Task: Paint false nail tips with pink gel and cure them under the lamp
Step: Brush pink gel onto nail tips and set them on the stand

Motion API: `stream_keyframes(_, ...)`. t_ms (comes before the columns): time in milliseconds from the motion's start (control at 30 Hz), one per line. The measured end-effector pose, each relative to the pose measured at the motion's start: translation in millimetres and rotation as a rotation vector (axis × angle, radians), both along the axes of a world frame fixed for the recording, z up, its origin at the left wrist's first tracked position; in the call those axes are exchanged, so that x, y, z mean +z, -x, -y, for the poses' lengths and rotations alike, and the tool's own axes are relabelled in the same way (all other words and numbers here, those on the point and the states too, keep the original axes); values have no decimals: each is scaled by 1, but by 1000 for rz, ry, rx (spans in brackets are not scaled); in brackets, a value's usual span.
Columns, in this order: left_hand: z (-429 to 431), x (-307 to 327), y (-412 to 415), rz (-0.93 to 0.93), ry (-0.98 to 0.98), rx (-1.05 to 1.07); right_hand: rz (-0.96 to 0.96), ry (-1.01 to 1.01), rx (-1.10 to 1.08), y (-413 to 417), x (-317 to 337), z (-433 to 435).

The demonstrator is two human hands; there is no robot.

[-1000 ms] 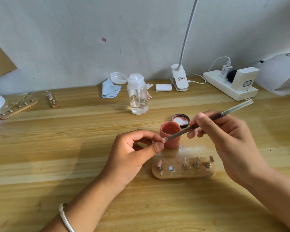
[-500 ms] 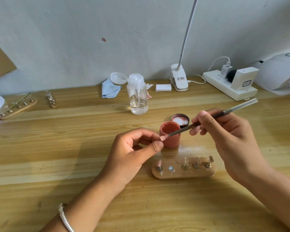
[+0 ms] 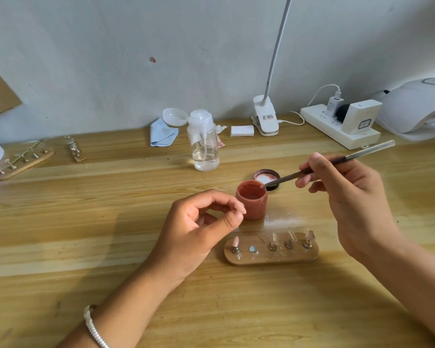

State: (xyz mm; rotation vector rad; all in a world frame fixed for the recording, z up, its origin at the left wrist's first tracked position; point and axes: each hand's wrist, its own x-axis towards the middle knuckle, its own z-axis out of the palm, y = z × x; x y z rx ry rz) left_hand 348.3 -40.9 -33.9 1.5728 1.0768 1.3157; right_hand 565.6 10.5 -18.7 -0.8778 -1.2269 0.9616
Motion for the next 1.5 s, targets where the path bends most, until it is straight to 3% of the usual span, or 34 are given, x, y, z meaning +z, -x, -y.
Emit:
stream_keyframes(300, 8, -2, -10, -292, -62, -191, 29, -7, -17, -4, 0, -4)
stream_keyframes(633, 6, -8, -11, -466, -69, -167, 23, -12, -25, -2, 2, -2)
stream_keyframes(1500, 7, -5, -9, -648, -68, 15, 31, -16, -29, -5, 2, -4)
